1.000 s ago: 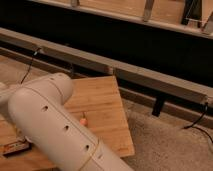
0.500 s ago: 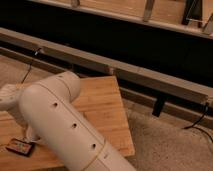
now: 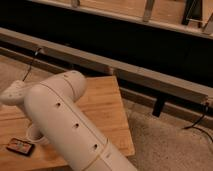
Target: Wipe the white sponge on the table
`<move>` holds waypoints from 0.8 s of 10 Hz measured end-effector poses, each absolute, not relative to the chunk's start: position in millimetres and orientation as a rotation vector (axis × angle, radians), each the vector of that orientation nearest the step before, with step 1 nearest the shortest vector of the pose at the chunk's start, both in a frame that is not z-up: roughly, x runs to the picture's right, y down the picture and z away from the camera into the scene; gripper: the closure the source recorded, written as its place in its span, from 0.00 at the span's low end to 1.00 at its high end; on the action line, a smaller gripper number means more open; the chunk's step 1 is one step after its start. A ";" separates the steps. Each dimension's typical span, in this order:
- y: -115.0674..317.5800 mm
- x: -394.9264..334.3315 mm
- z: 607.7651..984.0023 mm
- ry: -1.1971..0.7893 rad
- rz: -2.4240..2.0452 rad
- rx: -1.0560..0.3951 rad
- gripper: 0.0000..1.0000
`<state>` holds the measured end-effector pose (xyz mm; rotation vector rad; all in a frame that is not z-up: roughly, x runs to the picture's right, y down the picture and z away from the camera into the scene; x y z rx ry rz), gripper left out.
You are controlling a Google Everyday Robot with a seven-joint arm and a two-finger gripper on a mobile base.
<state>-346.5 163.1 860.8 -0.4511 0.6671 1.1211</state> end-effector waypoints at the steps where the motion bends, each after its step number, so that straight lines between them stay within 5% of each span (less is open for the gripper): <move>1: 151.9 -348.7 860.7 0.648 1.132 -0.435 1.00; 8: 159.3 -409.0 860.8 0.576 1.095 -0.482 1.00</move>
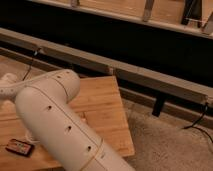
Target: Wipe the white sponge on the table
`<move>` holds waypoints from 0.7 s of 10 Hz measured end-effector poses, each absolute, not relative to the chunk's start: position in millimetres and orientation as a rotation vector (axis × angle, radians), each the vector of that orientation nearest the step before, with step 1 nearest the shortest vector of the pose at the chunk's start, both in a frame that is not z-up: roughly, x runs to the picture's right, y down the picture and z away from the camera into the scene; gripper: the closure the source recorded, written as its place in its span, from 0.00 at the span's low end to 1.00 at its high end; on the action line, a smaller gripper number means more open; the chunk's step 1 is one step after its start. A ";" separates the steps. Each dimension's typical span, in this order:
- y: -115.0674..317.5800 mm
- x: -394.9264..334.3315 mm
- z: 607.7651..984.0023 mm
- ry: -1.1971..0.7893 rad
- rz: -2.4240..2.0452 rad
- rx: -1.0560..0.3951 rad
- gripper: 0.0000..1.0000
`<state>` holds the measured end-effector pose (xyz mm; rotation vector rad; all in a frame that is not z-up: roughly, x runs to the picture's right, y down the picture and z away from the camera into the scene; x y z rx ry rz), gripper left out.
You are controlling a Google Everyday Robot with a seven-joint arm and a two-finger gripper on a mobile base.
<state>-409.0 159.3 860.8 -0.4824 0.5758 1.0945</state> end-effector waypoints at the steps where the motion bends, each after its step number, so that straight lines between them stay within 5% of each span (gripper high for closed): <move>1: 161.2 -410.1 863.3 0.582 1.093 -0.489 1.00; 7: 148.6 -479.8 851.1 0.459 1.025 -0.487 1.00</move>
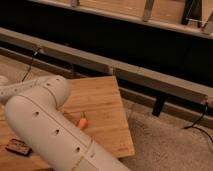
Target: Wipe the white sponge on the table
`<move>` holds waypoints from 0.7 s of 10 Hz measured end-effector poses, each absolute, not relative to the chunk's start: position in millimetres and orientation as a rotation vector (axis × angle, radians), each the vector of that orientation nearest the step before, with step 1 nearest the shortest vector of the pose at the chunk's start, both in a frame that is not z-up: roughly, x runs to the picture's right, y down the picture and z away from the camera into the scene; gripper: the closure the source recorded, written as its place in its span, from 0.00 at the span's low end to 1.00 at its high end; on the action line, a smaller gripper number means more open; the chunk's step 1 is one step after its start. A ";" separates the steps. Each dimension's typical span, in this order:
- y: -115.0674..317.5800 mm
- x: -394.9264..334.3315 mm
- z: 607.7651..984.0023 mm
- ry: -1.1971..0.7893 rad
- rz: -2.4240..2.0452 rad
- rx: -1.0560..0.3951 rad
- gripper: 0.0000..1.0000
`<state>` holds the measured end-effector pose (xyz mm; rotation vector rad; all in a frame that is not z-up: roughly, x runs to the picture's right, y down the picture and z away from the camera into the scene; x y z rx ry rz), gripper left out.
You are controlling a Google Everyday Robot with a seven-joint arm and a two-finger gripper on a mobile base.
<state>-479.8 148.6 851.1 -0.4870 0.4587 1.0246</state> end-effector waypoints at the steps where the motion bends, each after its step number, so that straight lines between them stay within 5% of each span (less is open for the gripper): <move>1: 146.4 -491.5 846.1 0.439 0.997 -0.483 1.00; 7: 184.7 -526.8 833.4 0.434 0.844 -0.542 1.00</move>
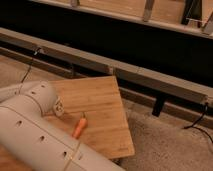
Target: Wipe the white sponge on the table
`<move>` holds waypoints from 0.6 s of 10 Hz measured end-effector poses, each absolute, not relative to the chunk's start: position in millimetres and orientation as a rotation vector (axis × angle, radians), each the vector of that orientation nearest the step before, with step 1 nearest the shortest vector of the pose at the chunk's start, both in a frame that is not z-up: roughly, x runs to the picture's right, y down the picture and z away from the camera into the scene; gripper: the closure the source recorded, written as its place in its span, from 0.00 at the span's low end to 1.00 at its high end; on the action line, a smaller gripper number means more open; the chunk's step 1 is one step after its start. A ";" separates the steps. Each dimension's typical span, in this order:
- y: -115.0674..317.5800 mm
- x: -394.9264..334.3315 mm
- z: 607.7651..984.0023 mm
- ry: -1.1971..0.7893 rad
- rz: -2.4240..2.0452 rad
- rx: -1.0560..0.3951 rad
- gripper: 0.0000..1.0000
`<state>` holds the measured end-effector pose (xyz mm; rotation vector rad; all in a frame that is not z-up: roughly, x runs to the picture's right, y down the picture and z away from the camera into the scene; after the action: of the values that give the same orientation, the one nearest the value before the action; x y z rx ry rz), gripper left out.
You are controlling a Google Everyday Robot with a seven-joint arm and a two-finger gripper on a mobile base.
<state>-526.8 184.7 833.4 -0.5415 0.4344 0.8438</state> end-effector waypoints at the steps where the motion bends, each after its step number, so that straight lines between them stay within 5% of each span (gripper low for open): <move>1: 193.4 -535.0 827.2 0.427 0.803 -0.554 1.00; 6: 214.1 -510.3 796.0 0.440 0.655 -0.572 1.00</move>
<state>-510.3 214.1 796.0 -0.5721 0.4403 0.6546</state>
